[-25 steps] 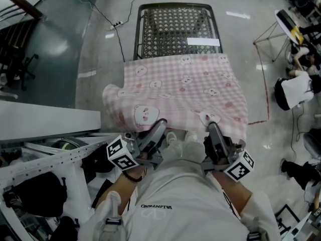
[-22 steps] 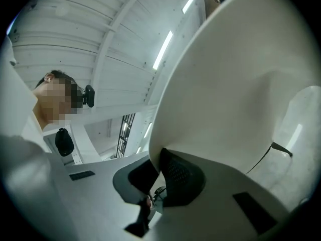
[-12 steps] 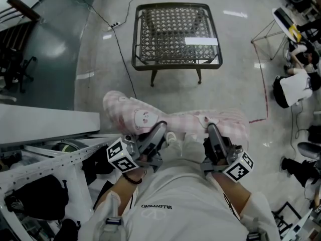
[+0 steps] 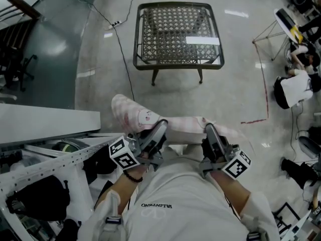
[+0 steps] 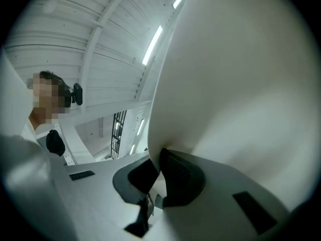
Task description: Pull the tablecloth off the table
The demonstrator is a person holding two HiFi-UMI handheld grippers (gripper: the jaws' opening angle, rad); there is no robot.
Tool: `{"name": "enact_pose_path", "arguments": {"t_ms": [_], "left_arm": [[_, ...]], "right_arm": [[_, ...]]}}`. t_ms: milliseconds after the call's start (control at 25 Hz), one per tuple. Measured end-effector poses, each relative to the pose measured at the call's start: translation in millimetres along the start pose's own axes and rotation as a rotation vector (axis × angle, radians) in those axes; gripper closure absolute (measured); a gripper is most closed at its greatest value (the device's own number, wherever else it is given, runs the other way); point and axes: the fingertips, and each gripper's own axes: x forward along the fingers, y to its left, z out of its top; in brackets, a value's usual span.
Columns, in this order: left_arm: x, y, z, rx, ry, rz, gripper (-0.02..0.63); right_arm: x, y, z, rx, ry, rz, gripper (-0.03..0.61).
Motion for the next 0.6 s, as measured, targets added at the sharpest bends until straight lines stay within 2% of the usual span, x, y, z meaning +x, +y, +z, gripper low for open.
{"name": "enact_pose_path", "arguments": {"t_ms": [360, 600], "left_arm": [[1.6, 14.2, -0.2, -0.027, -0.004, 0.023, 0.611], [9.0, 13.6, 3.4, -0.013, -0.023, 0.019, 0.611]], "right_arm": [[10.2, -10.1, 4.8, 0.017, -0.004, -0.005, 0.568], [18.1, -8.2, 16.1, -0.023, -0.007, 0.016, 0.568]]}}
